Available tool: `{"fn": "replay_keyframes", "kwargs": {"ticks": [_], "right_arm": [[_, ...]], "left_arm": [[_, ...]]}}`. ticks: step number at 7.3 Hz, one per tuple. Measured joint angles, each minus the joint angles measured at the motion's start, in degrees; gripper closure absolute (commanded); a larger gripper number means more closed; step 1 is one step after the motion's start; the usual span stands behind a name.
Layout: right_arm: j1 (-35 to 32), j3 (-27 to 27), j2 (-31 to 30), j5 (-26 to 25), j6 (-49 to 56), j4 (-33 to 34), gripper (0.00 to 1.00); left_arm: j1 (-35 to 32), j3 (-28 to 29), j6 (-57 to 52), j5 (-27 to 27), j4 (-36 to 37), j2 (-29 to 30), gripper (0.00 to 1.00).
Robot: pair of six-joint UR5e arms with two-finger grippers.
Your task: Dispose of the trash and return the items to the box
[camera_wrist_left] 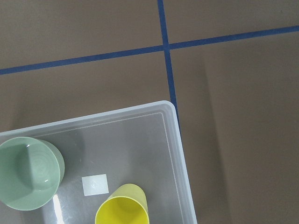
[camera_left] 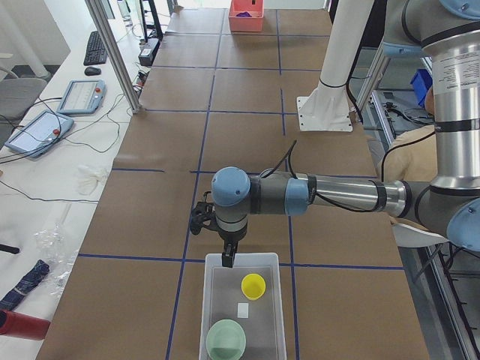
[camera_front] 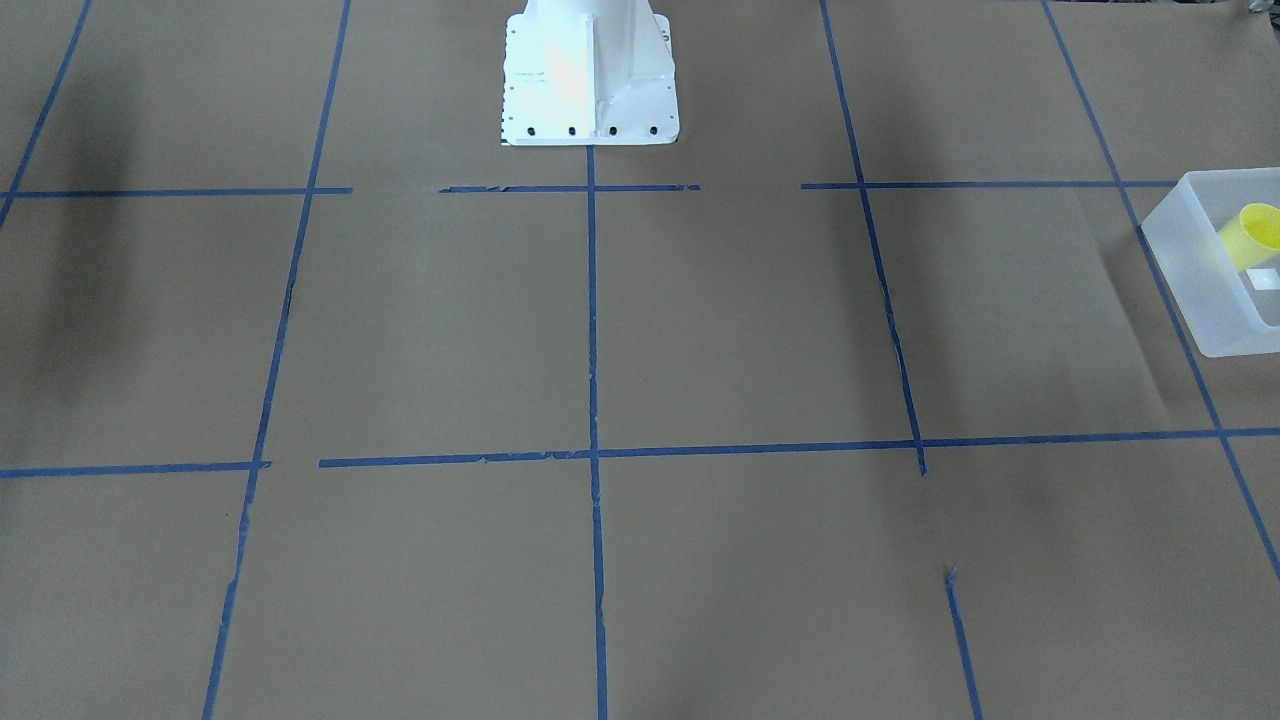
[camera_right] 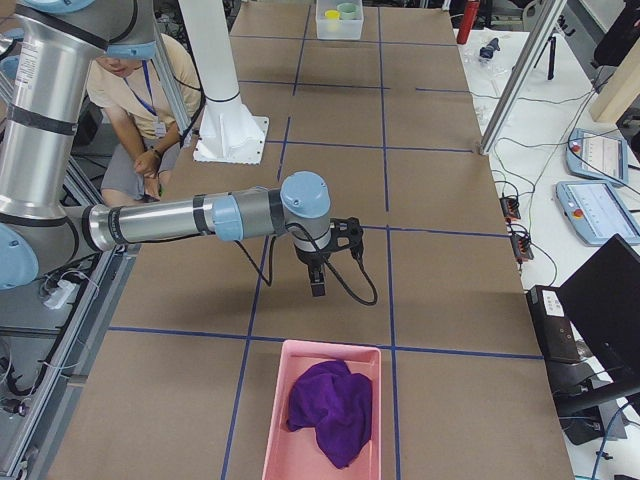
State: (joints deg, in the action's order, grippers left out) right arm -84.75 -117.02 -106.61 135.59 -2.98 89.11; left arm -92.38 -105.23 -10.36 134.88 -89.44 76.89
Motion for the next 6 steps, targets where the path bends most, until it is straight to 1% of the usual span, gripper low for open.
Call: {"fn": "replay_keyframes", "kwargs": {"ticks": [2,6], "right_arm": [[0.5,0.3,0.9,-2.1,-0.5,0.2,0.0],[0.5,0.5,0.4,-2.4,-0.6,0.0,0.0]], "left_arm": [[-0.2,-0.1,0.1,2.5,-1.7,-1.4,0.0],[-1.4,-0.2,0.2,2.8,-2.0,-1.8,0.0]]}}
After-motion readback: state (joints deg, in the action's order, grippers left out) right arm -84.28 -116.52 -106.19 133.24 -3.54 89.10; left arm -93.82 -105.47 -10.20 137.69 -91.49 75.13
